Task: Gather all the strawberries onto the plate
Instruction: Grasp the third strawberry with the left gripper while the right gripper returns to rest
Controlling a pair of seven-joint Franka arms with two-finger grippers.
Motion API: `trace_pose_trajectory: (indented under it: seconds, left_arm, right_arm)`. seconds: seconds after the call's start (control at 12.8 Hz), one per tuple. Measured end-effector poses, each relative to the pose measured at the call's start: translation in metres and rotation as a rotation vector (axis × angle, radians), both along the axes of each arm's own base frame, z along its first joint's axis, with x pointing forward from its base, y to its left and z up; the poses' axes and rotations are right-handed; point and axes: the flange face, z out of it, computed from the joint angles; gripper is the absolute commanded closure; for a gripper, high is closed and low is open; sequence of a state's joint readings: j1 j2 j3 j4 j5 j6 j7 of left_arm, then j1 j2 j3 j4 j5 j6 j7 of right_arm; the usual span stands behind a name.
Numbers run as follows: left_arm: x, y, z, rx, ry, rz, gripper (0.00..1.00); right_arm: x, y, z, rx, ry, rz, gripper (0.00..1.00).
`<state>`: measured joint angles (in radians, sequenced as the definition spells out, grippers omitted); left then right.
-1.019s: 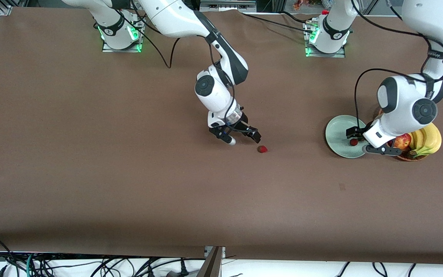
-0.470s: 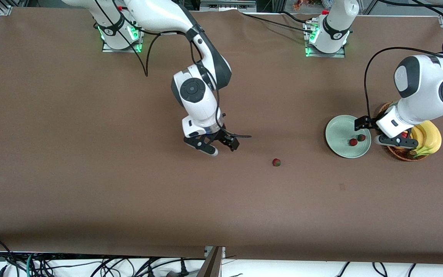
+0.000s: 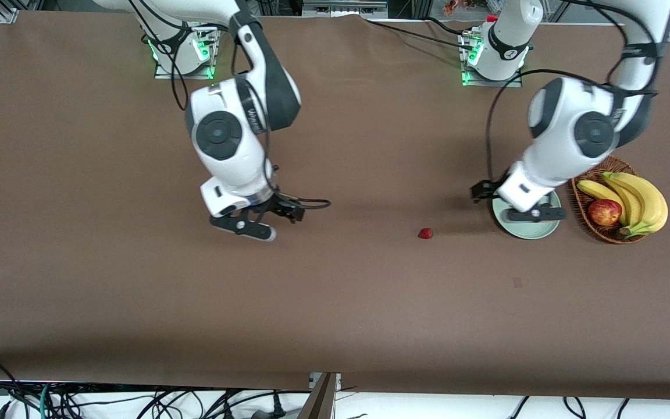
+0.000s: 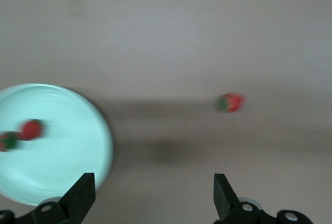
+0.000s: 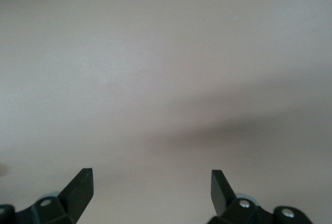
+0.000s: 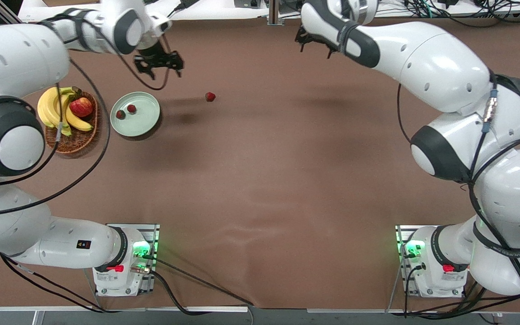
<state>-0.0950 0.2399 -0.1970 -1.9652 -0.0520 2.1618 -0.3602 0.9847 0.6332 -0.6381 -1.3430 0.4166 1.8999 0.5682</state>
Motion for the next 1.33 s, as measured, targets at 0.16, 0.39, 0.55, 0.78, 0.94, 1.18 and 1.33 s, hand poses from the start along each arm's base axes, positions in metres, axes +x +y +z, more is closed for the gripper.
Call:
trace_pose_trajectory:
  seconds: [0.16, 0.39, 0.55, 0.78, 0.94, 1.18, 1.33]
  left_arm:
    - [0.009, -0.058, -0.028, 0.038, 0.004, 0.056, 0.0]
    - [0.012, -0.103, -0.093, 0.069, -0.017, 0.121, 0.0]
    - [0.011, -0.11, -0.126, 0.066, -0.011, 0.124, 0.0]
    - [0.021, -0.105, -0.15, 0.064, -0.049, 0.105, 0.0]
    - [0.03, -0.096, -0.157, 0.073, -0.057, 0.112, 0.0]
    - [0.033, -0.095, -0.166, 0.07, -0.053, 0.117, 0.12]
    - [0.033, -0.094, -0.171, 0.069, -0.048, 0.119, 0.47]
  right_arm:
    - [0.009, -0.034, 0.018, 0.004, 0.023, 0.016, 0.0]
    - [0.022, -0.101, 0.049, 0.027, 0.069, 0.054, 0.0]
    - [0.025, -0.145, 0.07, 0.041, 0.084, 0.118, 0.0]
    - [0.021, -0.204, 0.09, 0.049, 0.107, 0.211, 0.0]
    - [0.017, -0.239, 0.103, 0.055, 0.128, 0.251, 0.0]
    - [0.002, -0.278, 0.128, 0.039, 0.129, 0.28, 0.0]
    - [-0.02, -0.288, 0.137, 0.037, 0.134, 0.286, 0.0]
